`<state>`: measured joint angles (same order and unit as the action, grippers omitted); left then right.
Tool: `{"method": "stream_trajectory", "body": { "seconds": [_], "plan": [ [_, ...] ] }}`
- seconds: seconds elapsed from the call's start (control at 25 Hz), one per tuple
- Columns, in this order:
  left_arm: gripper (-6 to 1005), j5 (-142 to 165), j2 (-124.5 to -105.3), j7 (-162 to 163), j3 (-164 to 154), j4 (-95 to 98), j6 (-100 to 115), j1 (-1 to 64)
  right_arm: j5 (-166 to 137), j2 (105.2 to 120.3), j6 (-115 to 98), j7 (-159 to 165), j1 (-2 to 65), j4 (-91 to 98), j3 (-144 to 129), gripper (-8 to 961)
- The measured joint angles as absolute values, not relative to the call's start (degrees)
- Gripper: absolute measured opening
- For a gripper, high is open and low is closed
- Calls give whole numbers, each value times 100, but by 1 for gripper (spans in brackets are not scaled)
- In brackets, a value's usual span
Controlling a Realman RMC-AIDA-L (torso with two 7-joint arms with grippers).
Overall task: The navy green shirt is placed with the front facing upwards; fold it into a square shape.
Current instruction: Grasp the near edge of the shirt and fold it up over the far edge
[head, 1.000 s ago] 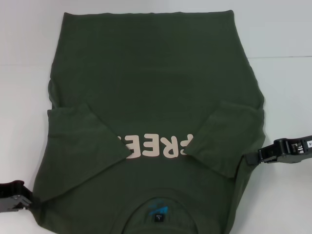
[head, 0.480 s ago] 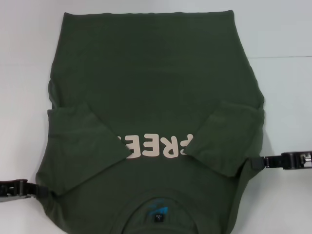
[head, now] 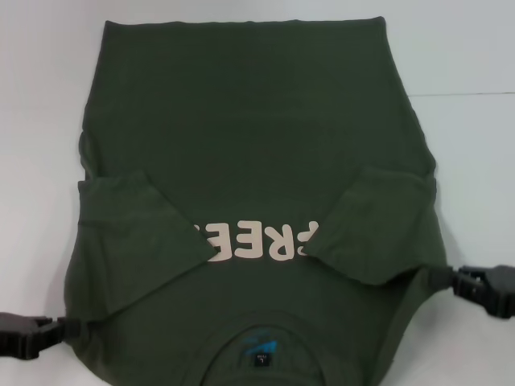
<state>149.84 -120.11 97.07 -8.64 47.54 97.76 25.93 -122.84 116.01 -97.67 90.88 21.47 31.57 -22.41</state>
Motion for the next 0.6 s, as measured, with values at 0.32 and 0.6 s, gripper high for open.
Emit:
{"method": "stream_trajectory", "body": {
  "seconds": [0.32, 0.6],
  "plan": [
    [21, 14865, -12057, 8157, -700, 4362, 9781, 2486, -12218, 11797, -9927, 6962, 1704, 2900, -1966, 42],
    [22, 14822, -12023, 7140, -366, 4219, 10042, 2435, -12209, 11745, -10211, 6116, 1409, 2723, -1429, 41]
  ]
}}
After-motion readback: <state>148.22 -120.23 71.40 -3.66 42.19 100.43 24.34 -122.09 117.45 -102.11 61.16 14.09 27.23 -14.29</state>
